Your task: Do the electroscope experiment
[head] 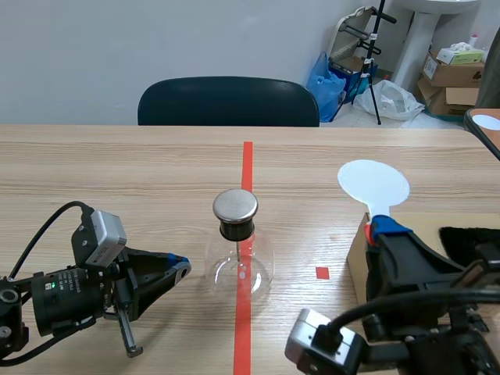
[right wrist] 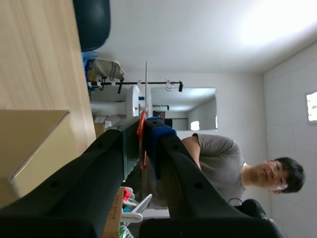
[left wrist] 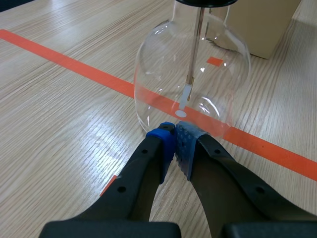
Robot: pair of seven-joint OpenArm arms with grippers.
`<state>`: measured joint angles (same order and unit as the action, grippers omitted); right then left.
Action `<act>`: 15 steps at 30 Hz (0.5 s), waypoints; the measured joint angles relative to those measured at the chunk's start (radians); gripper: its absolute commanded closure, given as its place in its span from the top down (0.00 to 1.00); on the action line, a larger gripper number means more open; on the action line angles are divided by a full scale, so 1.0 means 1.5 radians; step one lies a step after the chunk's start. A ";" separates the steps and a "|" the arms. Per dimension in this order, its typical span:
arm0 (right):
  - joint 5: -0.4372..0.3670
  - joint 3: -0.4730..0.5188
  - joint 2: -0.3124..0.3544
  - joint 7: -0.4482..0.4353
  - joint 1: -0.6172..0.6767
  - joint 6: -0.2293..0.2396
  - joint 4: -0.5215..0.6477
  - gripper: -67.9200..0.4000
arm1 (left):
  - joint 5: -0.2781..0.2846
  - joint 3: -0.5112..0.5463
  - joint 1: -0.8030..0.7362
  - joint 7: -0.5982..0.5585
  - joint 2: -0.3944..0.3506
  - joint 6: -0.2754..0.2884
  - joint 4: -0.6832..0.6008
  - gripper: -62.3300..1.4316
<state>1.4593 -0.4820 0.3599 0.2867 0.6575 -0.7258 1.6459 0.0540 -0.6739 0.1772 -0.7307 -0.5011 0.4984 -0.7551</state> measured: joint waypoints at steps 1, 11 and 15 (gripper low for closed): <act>0.000 0.009 0.000 -0.004 0.011 0.000 0.000 0.02 | 0.000 0.000 0.000 0.000 0.000 0.001 0.000 0.07; -0.093 0.102 0.000 -0.131 0.072 0.001 0.000 0.02 | 0.002 0.054 -0.093 -0.090 -0.070 0.007 -0.080 0.07; -0.130 0.137 -0.001 -0.181 0.078 0.001 0.000 0.02 | 0.002 0.119 -0.193 -0.089 -0.135 0.007 -0.179 0.07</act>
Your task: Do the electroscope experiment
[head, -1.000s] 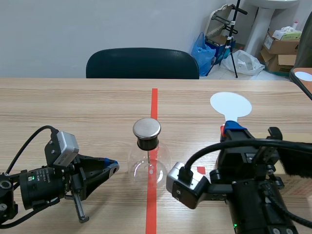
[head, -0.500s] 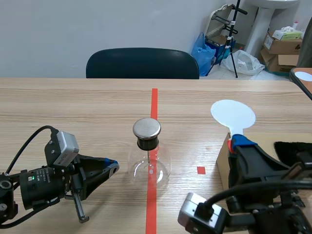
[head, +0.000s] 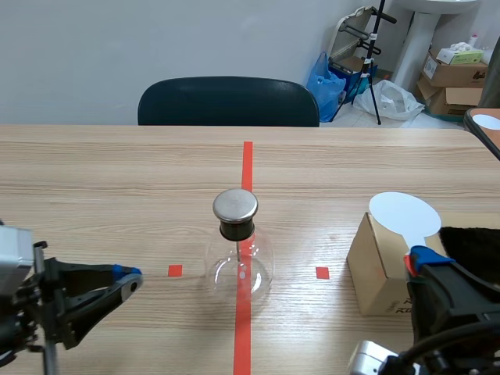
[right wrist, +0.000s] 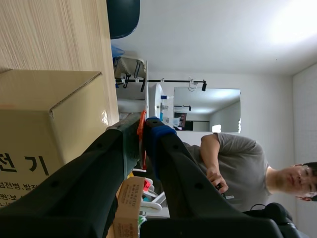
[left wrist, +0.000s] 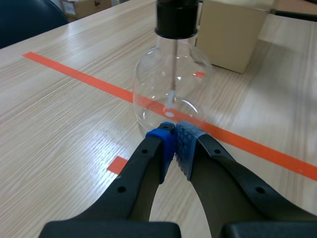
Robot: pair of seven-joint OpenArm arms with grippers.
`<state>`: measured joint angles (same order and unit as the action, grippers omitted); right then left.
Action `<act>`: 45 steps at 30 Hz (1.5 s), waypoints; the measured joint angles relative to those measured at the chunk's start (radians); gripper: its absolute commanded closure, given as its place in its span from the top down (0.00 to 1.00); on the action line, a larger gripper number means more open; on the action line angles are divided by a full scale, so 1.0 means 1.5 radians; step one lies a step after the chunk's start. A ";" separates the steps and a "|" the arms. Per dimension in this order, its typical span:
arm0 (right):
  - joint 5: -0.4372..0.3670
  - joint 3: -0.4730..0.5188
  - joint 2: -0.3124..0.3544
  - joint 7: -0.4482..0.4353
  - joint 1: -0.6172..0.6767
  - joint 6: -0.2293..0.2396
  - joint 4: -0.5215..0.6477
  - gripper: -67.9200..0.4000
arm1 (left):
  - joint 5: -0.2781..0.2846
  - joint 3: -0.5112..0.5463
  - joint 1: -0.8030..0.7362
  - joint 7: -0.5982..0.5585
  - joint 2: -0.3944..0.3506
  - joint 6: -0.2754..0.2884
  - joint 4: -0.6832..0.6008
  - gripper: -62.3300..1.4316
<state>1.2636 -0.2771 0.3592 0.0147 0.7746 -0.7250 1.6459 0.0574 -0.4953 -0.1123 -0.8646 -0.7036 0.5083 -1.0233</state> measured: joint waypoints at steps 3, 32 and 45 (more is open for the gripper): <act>-0.026 0.024 -0.003 -0.040 0.007 0.000 0.000 0.02 | -0.001 0.064 -0.084 0.015 -0.040 0.000 -0.093 0.07; -0.060 0.201 -0.123 -0.315 -0.067 0.000 -0.184 0.02 | 0.035 0.453 -0.523 0.235 0.023 0.124 -0.583 1.00; -0.060 0.201 -0.123 -0.341 -0.065 0.000 -0.186 0.02 | 0.035 0.452 -0.519 0.235 0.022 0.124 -0.579 1.00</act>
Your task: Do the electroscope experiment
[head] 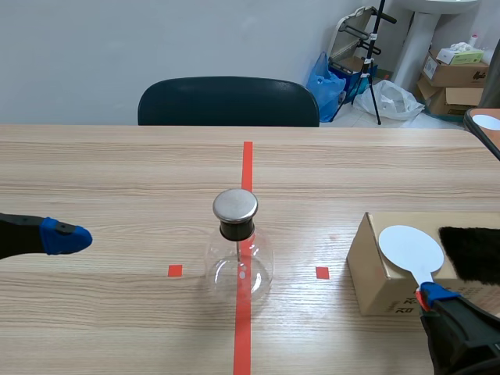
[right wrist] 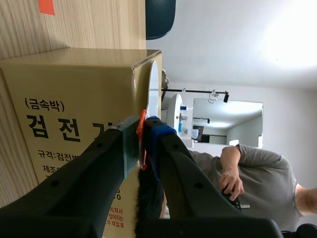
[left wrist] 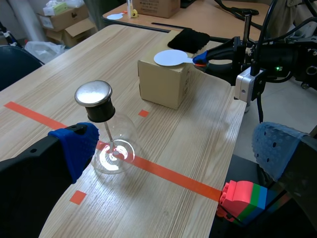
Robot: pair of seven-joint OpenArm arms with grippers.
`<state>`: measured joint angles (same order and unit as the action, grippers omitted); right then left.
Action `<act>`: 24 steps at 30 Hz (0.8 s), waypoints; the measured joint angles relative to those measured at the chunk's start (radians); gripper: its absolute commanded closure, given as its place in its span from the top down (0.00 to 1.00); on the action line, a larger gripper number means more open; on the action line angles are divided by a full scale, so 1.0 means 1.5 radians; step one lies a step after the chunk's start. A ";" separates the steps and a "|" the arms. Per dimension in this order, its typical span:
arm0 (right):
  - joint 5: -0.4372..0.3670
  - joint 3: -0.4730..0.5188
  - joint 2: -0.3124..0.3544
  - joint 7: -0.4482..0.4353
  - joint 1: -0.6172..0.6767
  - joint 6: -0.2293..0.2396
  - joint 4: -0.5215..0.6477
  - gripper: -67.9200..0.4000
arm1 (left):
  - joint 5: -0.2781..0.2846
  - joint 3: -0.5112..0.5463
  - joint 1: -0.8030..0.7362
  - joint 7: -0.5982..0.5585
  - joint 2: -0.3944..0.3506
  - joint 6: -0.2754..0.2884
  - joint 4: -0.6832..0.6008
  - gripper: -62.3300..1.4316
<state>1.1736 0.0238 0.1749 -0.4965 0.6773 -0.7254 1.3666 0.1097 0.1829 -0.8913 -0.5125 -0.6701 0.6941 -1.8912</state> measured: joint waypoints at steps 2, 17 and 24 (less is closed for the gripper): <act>0.000 0.000 0.000 0.000 0.000 0.000 0.000 0.02 | 0.000 0.000 0.003 0.000 0.000 0.000 0.000 1.00; 0.000 0.000 0.000 0.017 0.000 0.000 0.000 0.05 | 0.000 0.000 0.003 0.000 0.000 0.000 0.000 1.00; 0.000 0.000 0.000 0.017 0.000 0.000 0.000 0.49 | 0.000 0.000 0.003 0.000 0.000 0.000 0.000 1.00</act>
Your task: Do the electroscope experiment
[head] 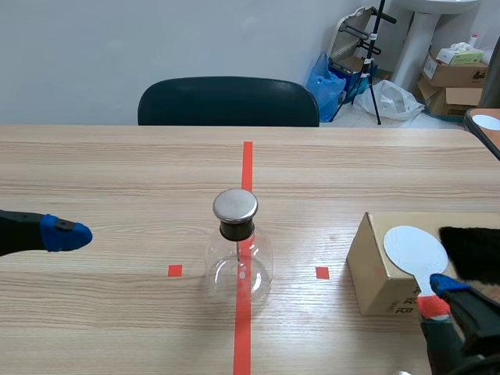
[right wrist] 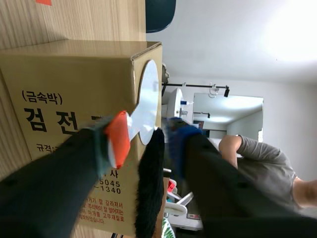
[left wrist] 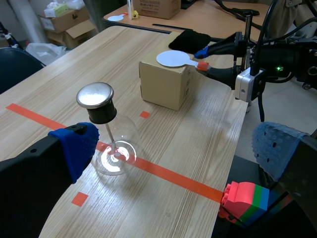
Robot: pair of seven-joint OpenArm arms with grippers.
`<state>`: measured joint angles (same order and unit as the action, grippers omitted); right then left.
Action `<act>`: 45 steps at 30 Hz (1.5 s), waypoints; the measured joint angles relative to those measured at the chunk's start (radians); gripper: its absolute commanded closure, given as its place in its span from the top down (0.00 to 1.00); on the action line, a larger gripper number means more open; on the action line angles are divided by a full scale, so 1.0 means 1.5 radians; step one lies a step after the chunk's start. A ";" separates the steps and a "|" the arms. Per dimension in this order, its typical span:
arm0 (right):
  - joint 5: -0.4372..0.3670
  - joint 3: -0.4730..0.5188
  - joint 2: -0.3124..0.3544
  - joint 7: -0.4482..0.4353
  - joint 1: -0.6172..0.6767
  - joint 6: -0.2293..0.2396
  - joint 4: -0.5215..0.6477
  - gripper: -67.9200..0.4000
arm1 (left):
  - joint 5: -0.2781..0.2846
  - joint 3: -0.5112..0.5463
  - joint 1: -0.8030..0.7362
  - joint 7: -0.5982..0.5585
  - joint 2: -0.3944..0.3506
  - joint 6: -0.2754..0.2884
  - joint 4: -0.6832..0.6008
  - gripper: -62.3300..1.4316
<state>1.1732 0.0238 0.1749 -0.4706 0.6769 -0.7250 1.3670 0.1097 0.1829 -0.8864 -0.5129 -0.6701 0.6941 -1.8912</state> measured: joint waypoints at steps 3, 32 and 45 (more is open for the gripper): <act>0.000 0.000 0.000 0.000 0.000 0.000 0.000 0.67 | 0.000 0.000 0.000 0.000 0.000 0.000 0.000 1.00; -0.003 0.000 0.000 0.000 0.000 0.000 0.000 1.00 | 0.000 0.000 0.000 -0.004 0.000 0.000 0.000 1.00; -0.003 0.000 0.000 0.000 0.000 0.000 0.000 1.00 | -0.003 0.000 0.000 -0.004 0.000 0.000 0.000 1.00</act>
<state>1.1690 0.0238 0.1749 -0.4706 0.6769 -0.7250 1.3670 0.1055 0.1829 -0.8864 -0.5194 -0.6701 0.6941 -1.8912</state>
